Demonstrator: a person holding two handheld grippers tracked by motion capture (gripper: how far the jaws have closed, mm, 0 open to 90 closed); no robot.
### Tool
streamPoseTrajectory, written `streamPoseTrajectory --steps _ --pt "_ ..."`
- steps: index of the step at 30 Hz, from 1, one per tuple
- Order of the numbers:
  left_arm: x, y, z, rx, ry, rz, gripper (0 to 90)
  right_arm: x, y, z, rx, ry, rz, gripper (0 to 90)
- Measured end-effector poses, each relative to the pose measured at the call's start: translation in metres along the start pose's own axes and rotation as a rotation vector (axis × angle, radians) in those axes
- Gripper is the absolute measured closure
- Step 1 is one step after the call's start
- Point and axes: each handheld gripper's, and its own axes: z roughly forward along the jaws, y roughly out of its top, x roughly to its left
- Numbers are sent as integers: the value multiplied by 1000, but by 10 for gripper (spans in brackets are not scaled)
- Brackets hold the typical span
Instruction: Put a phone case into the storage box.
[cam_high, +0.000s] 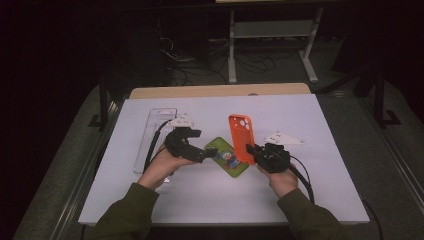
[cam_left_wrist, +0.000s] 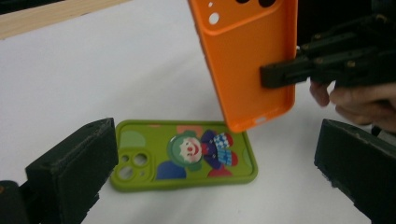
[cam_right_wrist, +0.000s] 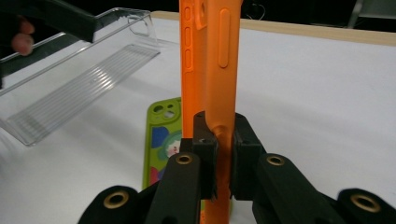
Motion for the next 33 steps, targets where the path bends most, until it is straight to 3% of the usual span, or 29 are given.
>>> streamPoseTrajectory --steps 4,16,22,23,31,33 --pt "-1 4 7 -38 -3 -25 0 9 2 2 -10 12 -7 819" --pt "-13 24 31 -104 -13 -33 0 26 5 6 -30 32 -23 819" --pt "-18 32 40 -130 -4 -46 0 31 4 5 -40 20 -43 819" --pt "-18 34 41 -137 -3 -27 0 32 4 6 -41 16 -51 819" --pt "-23 37 44 -158 -6 -72 0 36 2 8 -36 -4 -70 819" --pt "-22 37 44 -161 -11 -67 0 37 2 8 -32 -8 -77 819"
